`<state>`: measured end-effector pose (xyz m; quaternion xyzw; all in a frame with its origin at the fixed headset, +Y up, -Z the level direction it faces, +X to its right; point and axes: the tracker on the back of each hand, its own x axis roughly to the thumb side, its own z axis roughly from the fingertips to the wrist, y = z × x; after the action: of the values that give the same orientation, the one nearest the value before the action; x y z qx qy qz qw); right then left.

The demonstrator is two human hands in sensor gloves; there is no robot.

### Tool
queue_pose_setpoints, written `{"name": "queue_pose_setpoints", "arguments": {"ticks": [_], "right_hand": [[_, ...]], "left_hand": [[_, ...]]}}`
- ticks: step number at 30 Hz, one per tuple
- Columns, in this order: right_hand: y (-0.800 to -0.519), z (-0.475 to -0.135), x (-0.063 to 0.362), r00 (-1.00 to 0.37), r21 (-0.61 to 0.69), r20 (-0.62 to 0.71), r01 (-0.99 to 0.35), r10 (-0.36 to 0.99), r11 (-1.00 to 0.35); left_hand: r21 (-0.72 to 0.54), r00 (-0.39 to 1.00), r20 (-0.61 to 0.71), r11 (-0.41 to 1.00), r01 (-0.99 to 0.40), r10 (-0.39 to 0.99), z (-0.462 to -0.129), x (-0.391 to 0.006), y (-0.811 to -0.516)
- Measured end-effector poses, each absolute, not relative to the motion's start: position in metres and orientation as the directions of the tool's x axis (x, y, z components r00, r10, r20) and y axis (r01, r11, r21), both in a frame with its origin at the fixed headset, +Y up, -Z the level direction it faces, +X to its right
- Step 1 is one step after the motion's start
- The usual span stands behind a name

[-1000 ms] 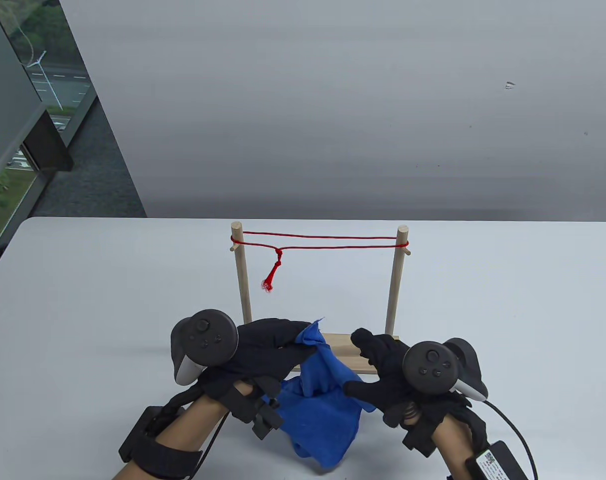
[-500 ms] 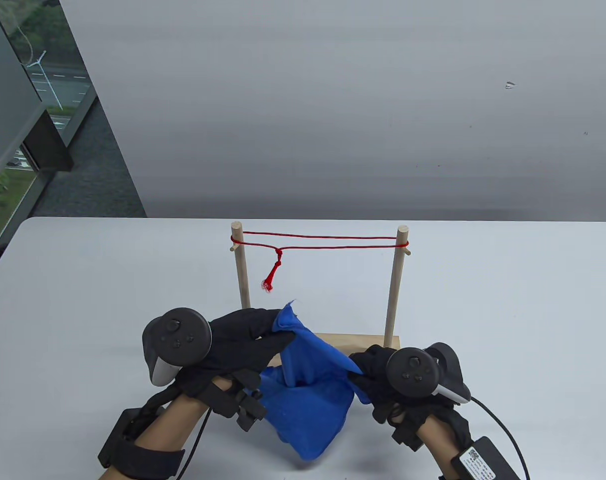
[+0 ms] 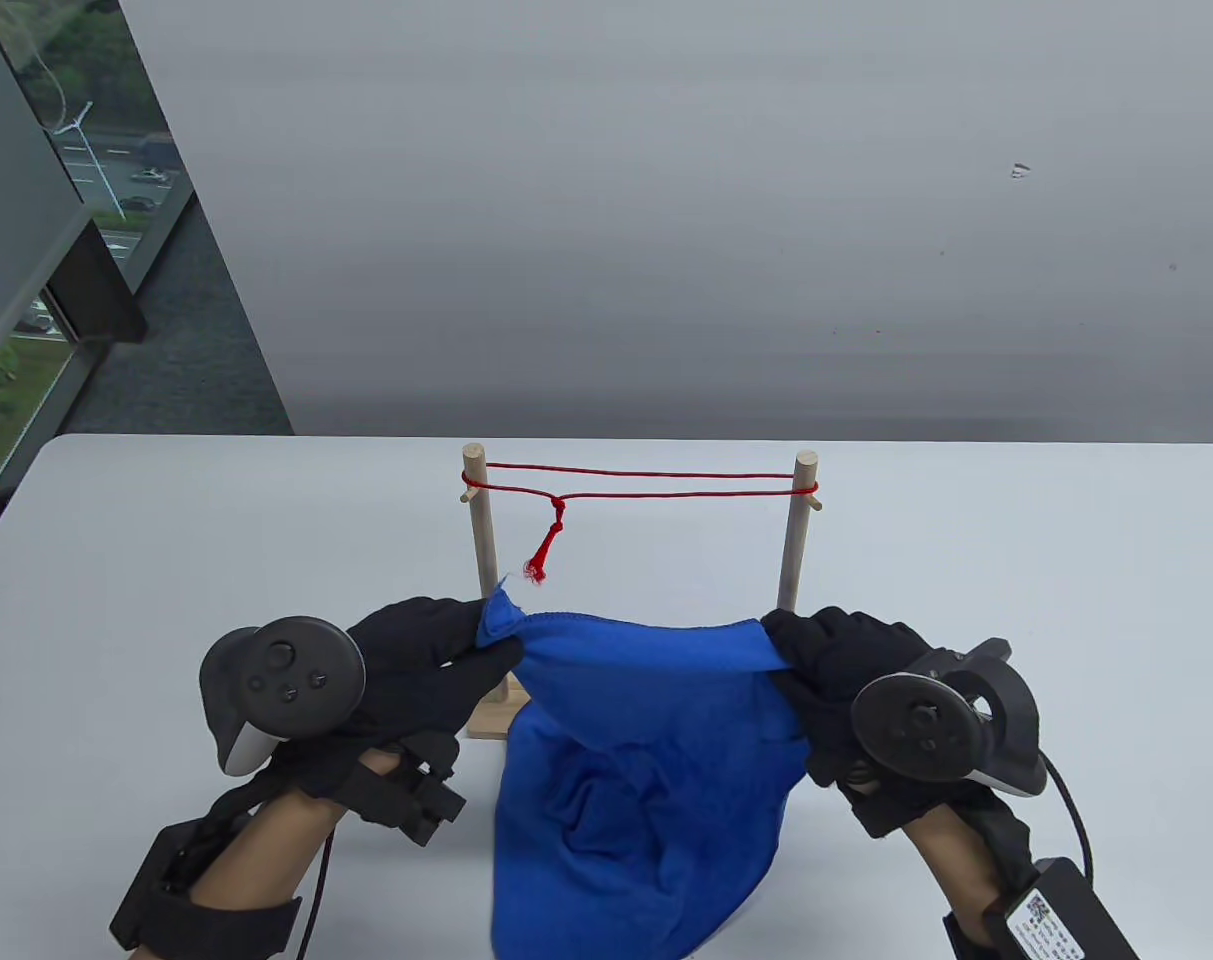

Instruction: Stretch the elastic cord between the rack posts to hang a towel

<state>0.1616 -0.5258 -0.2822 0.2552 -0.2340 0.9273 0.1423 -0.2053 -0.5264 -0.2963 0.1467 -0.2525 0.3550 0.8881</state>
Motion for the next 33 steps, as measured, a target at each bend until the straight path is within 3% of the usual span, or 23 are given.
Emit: {"name": "queue_pose_setpoints", "arguments": {"ticks": [9, 23, 33], "right_hand": [[-0.483, -0.282, 0.158, -0.86, -0.479, 0.511, -0.279, -0.006, -0.833], [-0.442, -0.296, 0.154, -0.834, -0.521, 0.551, -0.308, -0.039, -0.796], [-0.417, -0.316, 0.151, -0.823, -0.558, 0.564, -0.324, -0.063, -0.764]], "left_hand": [[0.225, 0.697, 0.577, 0.737, -0.638, 0.427, -0.291, -0.209, -0.495], [0.397, 0.753, 0.582, 0.702, -0.592, 0.306, -0.289, -0.213, -0.447], [0.438, 0.771, 0.576, 0.694, -0.571, 0.27, -0.295, -0.207, -0.422]]}}
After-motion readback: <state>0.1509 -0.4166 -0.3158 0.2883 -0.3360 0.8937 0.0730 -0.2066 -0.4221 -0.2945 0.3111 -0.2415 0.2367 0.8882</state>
